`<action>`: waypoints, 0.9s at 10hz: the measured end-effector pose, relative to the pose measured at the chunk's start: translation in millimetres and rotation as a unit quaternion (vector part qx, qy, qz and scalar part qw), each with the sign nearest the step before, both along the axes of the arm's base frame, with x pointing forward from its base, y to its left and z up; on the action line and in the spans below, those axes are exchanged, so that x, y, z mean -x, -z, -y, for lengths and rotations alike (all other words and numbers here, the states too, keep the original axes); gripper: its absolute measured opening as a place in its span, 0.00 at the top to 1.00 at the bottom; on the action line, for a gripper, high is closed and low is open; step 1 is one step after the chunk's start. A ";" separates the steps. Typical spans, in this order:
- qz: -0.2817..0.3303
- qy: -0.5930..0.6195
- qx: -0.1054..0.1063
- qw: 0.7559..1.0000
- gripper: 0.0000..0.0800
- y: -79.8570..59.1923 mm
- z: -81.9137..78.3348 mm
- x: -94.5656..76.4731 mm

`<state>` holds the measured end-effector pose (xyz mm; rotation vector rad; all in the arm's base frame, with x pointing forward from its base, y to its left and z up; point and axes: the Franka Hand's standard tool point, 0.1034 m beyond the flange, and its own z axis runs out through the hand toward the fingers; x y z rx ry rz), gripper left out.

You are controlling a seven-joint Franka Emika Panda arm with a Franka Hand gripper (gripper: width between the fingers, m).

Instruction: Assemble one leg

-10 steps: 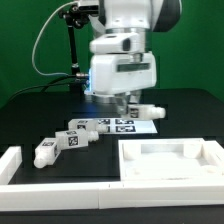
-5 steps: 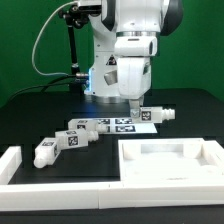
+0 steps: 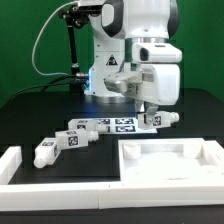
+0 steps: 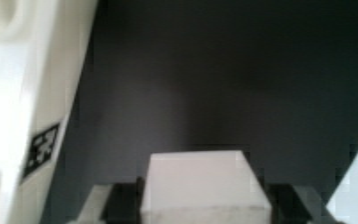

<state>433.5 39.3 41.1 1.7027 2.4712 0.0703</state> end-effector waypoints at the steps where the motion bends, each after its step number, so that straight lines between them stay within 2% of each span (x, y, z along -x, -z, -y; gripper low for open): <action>1: -0.001 -0.028 0.005 1.000 0.64 -0.1 1.2 0.0; 4: -0.005 -0.119 0.021 0.993 0.64 0.9 1.9 2.3; 5: -0.004 -0.227 0.033 0.973 0.64 5.7 4.6 3.5; 7: -0.014 -0.354 0.050 0.934 0.64 15.9 4.0 5.7; 8: -0.019 -0.406 0.058 0.912 0.64 21.3 2.1 6.3; 9: -0.026 -0.427 0.063 0.902 0.64 25.6 1.0 7.7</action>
Offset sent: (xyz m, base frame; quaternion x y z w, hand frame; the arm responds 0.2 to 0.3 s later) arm 0.0000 0.0000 0.0000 0.0000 0.0000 -0.1938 0.9810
